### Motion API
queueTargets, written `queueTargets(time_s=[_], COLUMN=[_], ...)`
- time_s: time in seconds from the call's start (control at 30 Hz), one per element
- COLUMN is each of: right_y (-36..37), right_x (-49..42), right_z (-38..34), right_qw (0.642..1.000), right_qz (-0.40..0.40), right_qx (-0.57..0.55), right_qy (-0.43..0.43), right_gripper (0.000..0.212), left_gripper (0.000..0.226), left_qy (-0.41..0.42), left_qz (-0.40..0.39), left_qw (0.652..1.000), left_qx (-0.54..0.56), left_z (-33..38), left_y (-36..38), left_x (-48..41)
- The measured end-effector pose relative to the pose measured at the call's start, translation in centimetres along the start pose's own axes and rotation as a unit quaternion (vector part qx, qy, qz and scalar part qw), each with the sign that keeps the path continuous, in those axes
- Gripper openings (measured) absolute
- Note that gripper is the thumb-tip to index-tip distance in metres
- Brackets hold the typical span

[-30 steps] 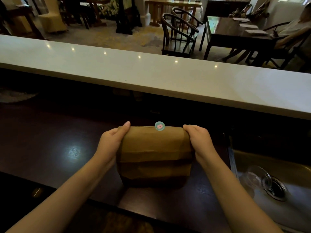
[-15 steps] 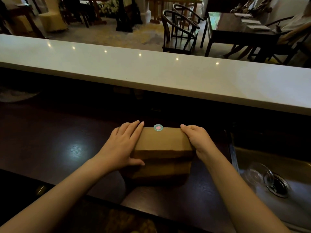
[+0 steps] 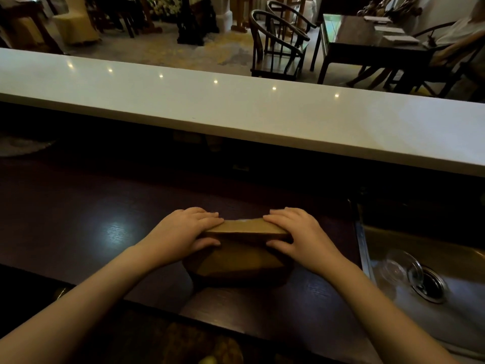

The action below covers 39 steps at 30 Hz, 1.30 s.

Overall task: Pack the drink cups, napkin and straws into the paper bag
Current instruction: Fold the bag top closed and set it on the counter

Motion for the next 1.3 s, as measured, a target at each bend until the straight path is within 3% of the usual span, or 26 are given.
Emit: queueTargets(time_s=[0.1,0.23,0.3,0.37,0.43,0.47,0.57,0.6,0.67,0.77,0.87,1.0,1.07,1.3], right_y=[0.0,0.1,0.8,1.8,2.9,3.4,4.5,4.9,5.7,7.4,8.3,7.7,7.9,9.5], right_x=[0.4,1.5,2.0,2.5,2.8,2.9,3.0,3.1,3.5,4.0,4.7,4.8,4.1,1.4], right_z=[-0.7,-2.1,-3.5,-5.3,-7.3,-8.3,-10.1,-10.4,-11.0,-12.1,-12.3,-8.7,-6.8,-7.0], right_qw=[0.999,0.992,0.987,0.987,0.990,0.992,0.994,0.994,0.995,0.994,0.977,0.945,0.945,0.965], right_qz=[0.039,0.090,0.105,0.124,0.127,0.126,0.114,0.112,0.094,0.021,-0.011,0.113,0.123,-0.006], right_qx=[0.007,0.069,0.088,0.075,0.040,0.024,0.000,-0.011,-0.034,-0.111,-0.213,-0.302,-0.293,-0.260], right_qy=[-0.026,-0.059,-0.080,-0.069,-0.035,-0.022,0.008,0.016,0.016,-0.005,-0.011,0.051,0.081,0.011], right_gripper=[0.040,0.029,0.023,0.023,0.028,0.030,0.038,0.040,0.049,0.073,0.097,0.075,0.066,0.047], left_gripper=[0.090,0.064,0.053,0.059,0.074,0.069,0.014,0.011,0.020,0.032,0.033,0.031,0.033,0.043], left_qy=[0.014,0.022,-0.025,-0.130,-0.274,-0.319,-0.395,-0.403,-0.408,-0.438,-0.481,-0.523,-0.531,-0.525], left_qz=[-0.013,-0.021,-0.003,0.069,0.104,0.089,0.011,0.004,0.003,0.013,0.024,0.030,0.036,0.006], left_qw=[0.999,0.999,0.999,0.987,0.947,0.922,0.826,0.803,0.785,0.797,0.770,0.702,0.683,0.703], left_qx=[0.031,0.030,0.032,0.059,0.134,0.199,0.402,0.438,0.467,0.415,0.419,0.483,0.500,0.479], left_z=[-0.4,-1.1,-1.7,-2.3,-3.4,-3.1,-0.5,0.3,1.1,0.7,-0.1,-0.1,0.0,-0.2], left_y=[0.0,-0.2,-0.6,-1.5,-0.6,0.5,3.0,3.3,3.2,2.9,3.0,3.6,3.8,3.9], left_x=[-0.5,-1.2,-1.5,-1.0,1.0,2.2,5.1,5.6,5.9,5.5,5.4,6.3,6.7,6.4])
Point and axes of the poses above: each hand's wrist, its own x-axis away from the middle knuckle, its own y-axis out of the palm, z = x × y, the point moved 8 cm from there along -x, towards the middle knuckle, and after that the axes turned 14 degrees about -y, right-handed, at the moved point
